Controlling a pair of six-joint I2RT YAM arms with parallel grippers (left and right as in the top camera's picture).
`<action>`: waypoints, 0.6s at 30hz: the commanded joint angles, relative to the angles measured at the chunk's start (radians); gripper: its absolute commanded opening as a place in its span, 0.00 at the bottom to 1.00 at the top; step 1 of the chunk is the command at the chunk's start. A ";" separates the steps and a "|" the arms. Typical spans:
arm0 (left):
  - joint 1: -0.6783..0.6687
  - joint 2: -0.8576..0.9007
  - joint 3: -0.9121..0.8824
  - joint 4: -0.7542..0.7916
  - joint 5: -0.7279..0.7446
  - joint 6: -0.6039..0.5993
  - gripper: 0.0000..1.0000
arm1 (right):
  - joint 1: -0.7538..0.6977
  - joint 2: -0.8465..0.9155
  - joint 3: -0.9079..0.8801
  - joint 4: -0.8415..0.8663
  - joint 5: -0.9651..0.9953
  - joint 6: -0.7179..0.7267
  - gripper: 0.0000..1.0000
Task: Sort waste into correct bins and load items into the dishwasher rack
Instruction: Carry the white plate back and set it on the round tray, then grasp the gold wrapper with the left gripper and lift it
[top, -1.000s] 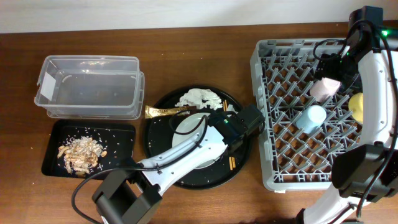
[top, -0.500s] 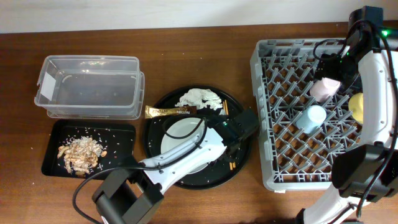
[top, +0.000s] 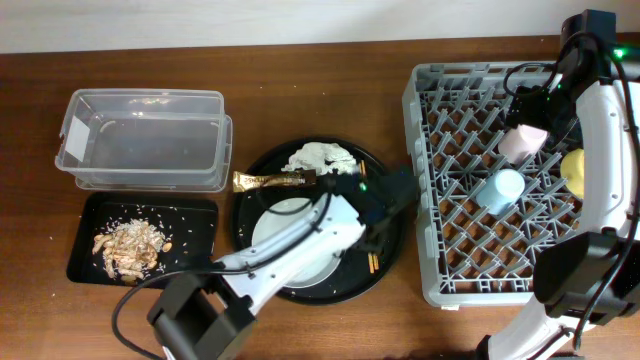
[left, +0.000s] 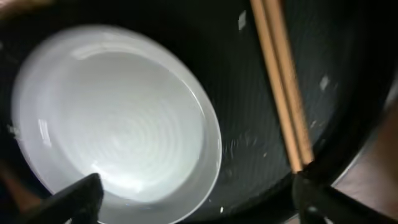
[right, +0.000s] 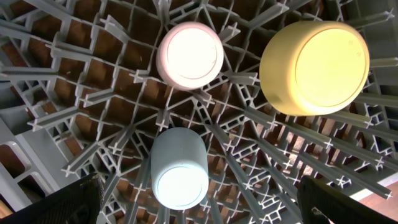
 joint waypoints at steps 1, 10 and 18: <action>0.090 0.000 0.135 -0.006 -0.021 -0.001 0.99 | -0.003 0.003 0.001 0.001 0.013 0.008 0.98; 0.408 0.052 0.190 0.113 0.206 -0.444 0.99 | -0.003 0.003 0.001 0.001 0.013 0.008 0.98; 0.479 0.213 0.190 0.138 0.191 -0.793 0.99 | -0.003 0.003 0.001 0.001 0.013 0.008 0.98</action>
